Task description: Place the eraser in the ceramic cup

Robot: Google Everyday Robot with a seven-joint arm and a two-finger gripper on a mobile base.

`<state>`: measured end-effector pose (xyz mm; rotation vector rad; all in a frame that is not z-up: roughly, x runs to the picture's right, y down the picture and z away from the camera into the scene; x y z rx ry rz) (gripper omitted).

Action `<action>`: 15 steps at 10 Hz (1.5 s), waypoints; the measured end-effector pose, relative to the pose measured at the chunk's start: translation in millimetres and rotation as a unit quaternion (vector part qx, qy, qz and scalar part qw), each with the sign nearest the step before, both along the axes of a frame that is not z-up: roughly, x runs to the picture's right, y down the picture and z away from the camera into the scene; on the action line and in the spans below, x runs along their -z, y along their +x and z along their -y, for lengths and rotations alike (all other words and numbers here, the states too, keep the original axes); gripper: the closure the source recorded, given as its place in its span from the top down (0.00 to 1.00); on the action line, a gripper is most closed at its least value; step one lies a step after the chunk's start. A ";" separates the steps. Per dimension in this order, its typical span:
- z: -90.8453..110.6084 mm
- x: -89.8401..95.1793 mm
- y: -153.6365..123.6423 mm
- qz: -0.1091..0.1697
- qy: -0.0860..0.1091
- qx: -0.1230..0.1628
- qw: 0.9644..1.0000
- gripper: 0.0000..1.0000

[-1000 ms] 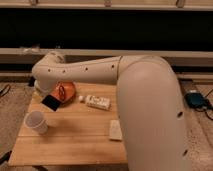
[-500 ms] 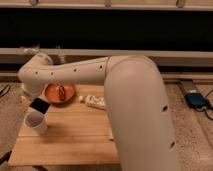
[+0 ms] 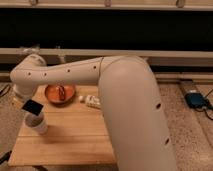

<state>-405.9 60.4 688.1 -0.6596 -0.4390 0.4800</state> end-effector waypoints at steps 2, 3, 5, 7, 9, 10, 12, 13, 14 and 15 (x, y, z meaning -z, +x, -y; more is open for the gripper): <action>-4.4 0.9 -5.2 -0.001 -0.004 -0.007 1.000 0.00; -7.9 0.0 -7.0 -0.002 -0.008 -0.010 1.000 0.00; -14.7 0.2 -12.3 -0.003 -0.016 -0.017 1.000 0.00; -18.7 -1.9 -14.1 -0.007 -0.026 -0.030 0.999 0.05; -20.7 -4.1 -14.2 -0.010 -0.034 -0.040 0.999 0.22; -22.1 -5.7 -12.4 -0.011 -0.040 -0.046 0.998 0.35; -24.3 -8.0 -9.0 -0.011 -0.049 -0.054 0.997 0.54; -25.5 -10.3 -5.3 -0.012 -0.053 -0.057 0.997 0.66; -26.9 -11.3 -3.7 -0.013 -0.056 -0.058 0.997 0.74; -28.5 -11.9 -2.8 -0.012 -0.059 -0.058 0.997 0.79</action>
